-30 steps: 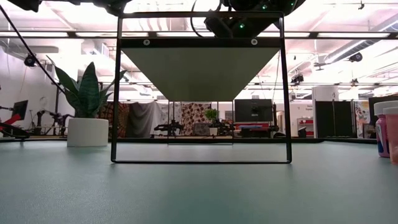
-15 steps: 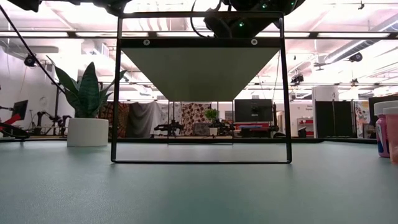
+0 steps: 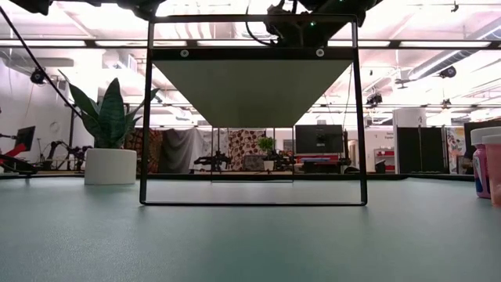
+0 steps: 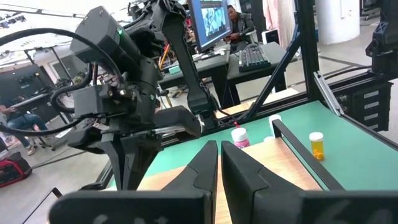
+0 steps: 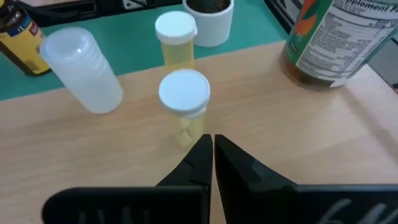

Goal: Pick and place medicine bottles onto shelf by color
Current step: Put the light yellow pill bottle on the shelf

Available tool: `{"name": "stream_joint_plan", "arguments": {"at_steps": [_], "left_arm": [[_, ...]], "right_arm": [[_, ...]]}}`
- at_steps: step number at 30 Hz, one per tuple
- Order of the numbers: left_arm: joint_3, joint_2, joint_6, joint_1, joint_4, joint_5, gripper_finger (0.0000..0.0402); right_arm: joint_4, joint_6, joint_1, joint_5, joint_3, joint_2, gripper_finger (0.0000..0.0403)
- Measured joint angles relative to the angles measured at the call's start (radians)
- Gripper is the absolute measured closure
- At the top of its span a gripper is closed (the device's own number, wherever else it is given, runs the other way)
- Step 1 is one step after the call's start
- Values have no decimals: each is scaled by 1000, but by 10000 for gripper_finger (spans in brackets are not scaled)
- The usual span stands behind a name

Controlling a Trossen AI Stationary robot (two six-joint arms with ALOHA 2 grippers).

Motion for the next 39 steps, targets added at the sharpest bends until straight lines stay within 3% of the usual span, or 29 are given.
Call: {"name": "stream_joint_plan", "arguments": {"at_steps": [13,24,39], "left_arm": [[0,0,0,0,2,0,398],[0,0,-1,0,11,0,398],[0,0,-8,0,54,0,398]], "right_arm": [[114,19,4,-1,-29,3,394],[85,52,4,0,-44,3,394],[274,81,4,0,-144,5,394]]}}
